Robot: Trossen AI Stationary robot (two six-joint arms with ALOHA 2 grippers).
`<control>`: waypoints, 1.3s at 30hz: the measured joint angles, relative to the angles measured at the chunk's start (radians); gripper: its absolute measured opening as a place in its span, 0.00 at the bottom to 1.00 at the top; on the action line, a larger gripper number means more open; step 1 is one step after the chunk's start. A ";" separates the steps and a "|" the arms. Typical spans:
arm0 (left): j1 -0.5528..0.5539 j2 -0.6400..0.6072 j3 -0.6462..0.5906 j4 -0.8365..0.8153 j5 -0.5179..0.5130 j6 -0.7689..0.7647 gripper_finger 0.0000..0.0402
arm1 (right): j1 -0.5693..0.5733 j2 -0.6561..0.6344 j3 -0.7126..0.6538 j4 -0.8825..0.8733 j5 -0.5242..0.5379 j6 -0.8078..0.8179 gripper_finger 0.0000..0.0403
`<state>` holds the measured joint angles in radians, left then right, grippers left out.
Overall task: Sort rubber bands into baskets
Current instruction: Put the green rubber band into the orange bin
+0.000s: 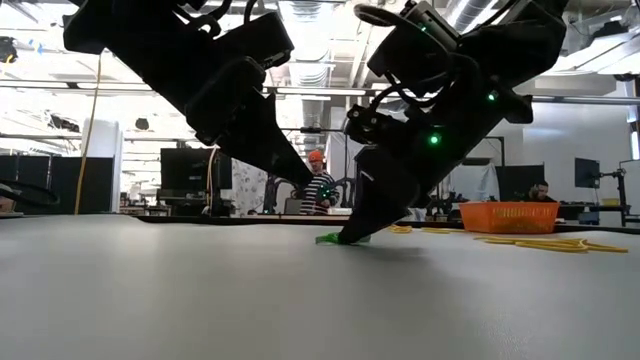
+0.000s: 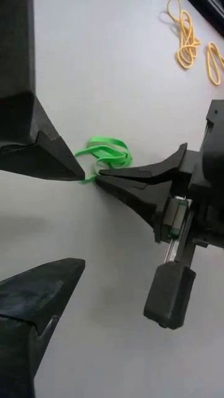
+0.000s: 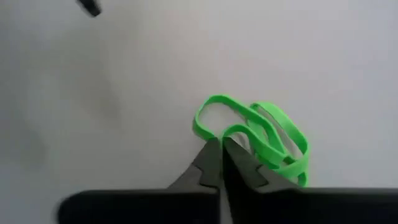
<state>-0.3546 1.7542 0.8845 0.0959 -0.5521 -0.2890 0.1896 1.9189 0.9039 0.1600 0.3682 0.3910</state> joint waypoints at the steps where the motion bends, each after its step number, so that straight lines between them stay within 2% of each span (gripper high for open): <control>1: 0.000 0.000 0.000 0.000 0.002 0.000 0.51 | 0.005 -0.003 -0.001 -0.003 0.001 -0.009 0.04; 7: 0.000 0.000 0.000 -0.001 0.007 0.000 0.51 | 0.038 -0.068 -0.005 -0.110 -0.005 -0.014 0.04; 13: 0.000 0.000 0.000 -0.001 0.007 -0.008 0.51 | 0.094 -0.161 -0.004 -0.146 0.010 -0.023 0.04; 24: 0.000 0.000 0.000 -0.001 0.007 -0.011 0.51 | 0.177 -0.355 -0.002 -0.261 0.248 -0.052 0.04; 31: 0.000 0.000 0.000 0.000 0.007 -0.011 0.51 | 0.118 -0.429 -0.002 -0.417 0.356 -0.015 0.04; 39: 0.000 0.000 0.000 0.000 0.007 -0.012 0.51 | -0.059 -0.488 -0.002 -0.659 0.368 0.004 0.04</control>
<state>-0.3546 1.7542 0.8845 0.0956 -0.5453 -0.3012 0.1301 1.4312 0.9016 -0.4989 0.7361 0.3950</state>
